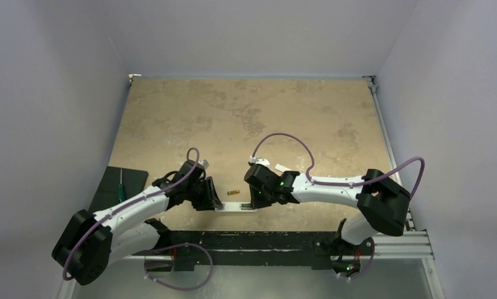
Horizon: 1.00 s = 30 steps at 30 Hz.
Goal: Load the batteries into the remote control
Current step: Load the battery into the remote control.
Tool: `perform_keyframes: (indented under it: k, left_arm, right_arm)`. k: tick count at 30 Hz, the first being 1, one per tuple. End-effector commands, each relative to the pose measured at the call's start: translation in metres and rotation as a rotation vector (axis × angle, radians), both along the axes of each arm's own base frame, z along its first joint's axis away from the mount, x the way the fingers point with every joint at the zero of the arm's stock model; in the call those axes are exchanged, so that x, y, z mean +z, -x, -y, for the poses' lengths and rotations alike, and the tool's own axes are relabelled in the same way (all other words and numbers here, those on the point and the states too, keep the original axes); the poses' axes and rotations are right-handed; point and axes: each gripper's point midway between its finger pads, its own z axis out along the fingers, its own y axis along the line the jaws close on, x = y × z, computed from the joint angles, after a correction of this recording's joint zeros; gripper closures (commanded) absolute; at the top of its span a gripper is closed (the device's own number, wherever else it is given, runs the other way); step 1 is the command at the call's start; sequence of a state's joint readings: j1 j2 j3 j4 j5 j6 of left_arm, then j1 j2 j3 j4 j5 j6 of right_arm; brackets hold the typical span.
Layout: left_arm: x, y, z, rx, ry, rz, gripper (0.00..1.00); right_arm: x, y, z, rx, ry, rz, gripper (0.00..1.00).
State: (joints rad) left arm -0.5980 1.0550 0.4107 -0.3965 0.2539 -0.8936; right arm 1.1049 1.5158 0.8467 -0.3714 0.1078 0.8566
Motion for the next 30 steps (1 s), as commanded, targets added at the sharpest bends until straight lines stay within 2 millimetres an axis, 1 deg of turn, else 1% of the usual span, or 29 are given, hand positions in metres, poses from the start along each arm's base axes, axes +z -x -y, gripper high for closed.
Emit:
perform_keyframes:
  k: [1, 7, 13, 18, 24, 30]
  left_arm:
    - [0.005, -0.003, 0.006, -0.03, 0.034, 0.041, 0.68]
    - [0.005, -0.003, 0.007, -0.035, 0.038, 0.041, 0.68]
    - [0.005, -0.003, 0.007, -0.037, 0.04, 0.041, 0.68]
    - [0.005, -0.003, 0.008, -0.039, 0.043, 0.043, 0.68]
    - [0.006, -0.003, 0.009, -0.045, 0.048, 0.044, 0.68]
    - [0.007, -0.004, 0.009, -0.043, 0.05, 0.051, 0.68]
  right_arm:
    - [0.005, -0.005, -0.01, -0.011, -0.033, 0.005, 0.82]
    - [0.004, -0.009, -0.011, -0.016, -0.021, 0.016, 0.83]
    - [0.001, -0.02, -0.008, -0.039, 0.035, 0.058, 0.84]
    - [0.0, -0.025, -0.008, -0.044, 0.058, 0.073, 0.85]
    - [-0.003, -0.025, -0.012, -0.027, 0.06, 0.068, 0.86]
    - [-0.01, -0.025, -0.012, -0.018, 0.092, 0.075, 0.88]
